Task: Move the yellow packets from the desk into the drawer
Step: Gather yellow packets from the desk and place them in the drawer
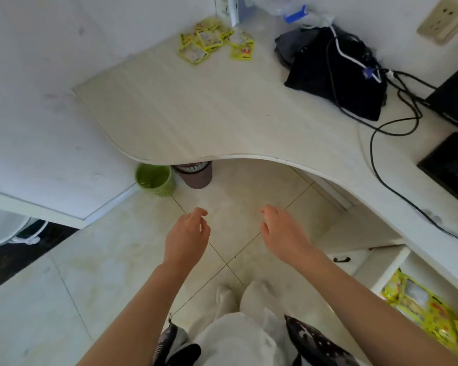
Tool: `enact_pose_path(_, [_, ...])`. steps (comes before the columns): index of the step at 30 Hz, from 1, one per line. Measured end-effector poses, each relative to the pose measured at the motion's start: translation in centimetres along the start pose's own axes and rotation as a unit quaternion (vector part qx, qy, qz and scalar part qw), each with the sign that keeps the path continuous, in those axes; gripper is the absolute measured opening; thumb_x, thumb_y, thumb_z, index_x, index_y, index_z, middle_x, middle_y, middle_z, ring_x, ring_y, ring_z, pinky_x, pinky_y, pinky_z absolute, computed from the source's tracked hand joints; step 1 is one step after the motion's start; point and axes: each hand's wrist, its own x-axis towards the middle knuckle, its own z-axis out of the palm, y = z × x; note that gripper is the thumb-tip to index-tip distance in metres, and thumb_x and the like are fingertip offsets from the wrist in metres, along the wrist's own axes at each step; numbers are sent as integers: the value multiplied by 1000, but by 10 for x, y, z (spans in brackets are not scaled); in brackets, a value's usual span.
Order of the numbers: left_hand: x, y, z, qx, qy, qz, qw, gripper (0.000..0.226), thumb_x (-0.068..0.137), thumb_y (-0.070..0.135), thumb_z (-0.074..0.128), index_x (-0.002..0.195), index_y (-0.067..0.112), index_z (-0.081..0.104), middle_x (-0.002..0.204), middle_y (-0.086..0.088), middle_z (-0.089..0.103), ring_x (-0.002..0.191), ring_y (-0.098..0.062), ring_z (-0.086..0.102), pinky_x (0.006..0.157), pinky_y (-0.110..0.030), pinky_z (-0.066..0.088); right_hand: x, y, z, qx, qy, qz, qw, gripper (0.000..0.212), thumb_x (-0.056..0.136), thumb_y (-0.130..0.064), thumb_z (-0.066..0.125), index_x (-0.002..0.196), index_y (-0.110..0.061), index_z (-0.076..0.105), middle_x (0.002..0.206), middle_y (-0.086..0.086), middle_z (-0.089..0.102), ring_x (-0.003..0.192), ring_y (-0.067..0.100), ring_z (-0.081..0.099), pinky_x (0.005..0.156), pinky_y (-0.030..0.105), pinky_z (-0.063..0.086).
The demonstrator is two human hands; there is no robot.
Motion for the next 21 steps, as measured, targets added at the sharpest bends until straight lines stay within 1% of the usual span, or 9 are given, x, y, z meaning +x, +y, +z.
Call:
enact_pose_path(4, [49, -6, -19, 1, 16, -3, 1000, 28, 95, 24, 49, 121, 21, 57, 103, 4, 65, 98, -15, 59, 76, -29, 49, 53, -16, -15, -7, 9, -14, 1000, 37, 97, -19, 40, 132, -10, 46, 128, 10, 56, 113, 26, 54, 92, 38, 47])
enact_pose_path(6, [77, -6, -29, 3, 22, -3, 1000, 28, 94, 24, 49, 121, 21, 57, 103, 3, 65, 97, -17, 59, 77, -31, 49, 83, -22, -25, -13, 10, -20, 1000, 37, 96, -19, 41, 131, -8, 48, 127, 11, 56, 113, 29, 54, 93, 40, 46])
enact_pose_path(9, [120, -1, -40, 4, 38, 3, 999, 25, 94, 23, 50, 118, 22, 58, 100, 1, 64, 93, -19, 59, 74, -33, 50, 129, -27, -40, -15, 19, -29, 999, 33, 96, -18, 40, 126, -8, 49, 120, 11, 57, 110, 29, 54, 88, 41, 48])
enact_pose_path(11, [151, 2, -46, 1, 40, -5, 999, 25, 94, 23, 49, 117, 23, 57, 99, -1, 64, 92, -19, 59, 73, -33, 50, 160, -30, -49, -23, 22, -40, 999, 34, 97, -18, 39, 130, -12, 47, 122, 6, 56, 110, 25, 52, 85, 38, 47])
enact_pose_path(13, [181, 5, -52, 4, 40, -14, 999, 26, 94, 24, 48, 119, 23, 56, 100, -1, 65, 94, -18, 59, 75, -33, 50, 191, -34, -60, -26, 17, -47, 998, 35, 97, -20, 40, 131, -14, 45, 125, 4, 55, 112, 23, 51, 86, 36, 47])
enact_pose_path(17, [232, 12, -67, 23, 45, -7, 999, 26, 95, 21, 49, 119, 20, 58, 102, 2, 67, 97, -16, 59, 77, -30, 48, 244, -45, -80, -34, -7, -65, 997, 35, 98, -22, 41, 132, -14, 45, 126, 5, 55, 114, 24, 51, 86, 36, 47])
enact_pose_path(21, [279, 11, -82, 35, 46, -20, 998, 27, 95, 22, 47, 120, 21, 58, 104, 3, 66, 100, -16, 58, 78, -31, 49, 293, -56, -96, -41, -14, -79, 996, 35, 98, -23, 40, 132, -14, 44, 127, 5, 54, 112, 24, 51, 87, 37, 48])
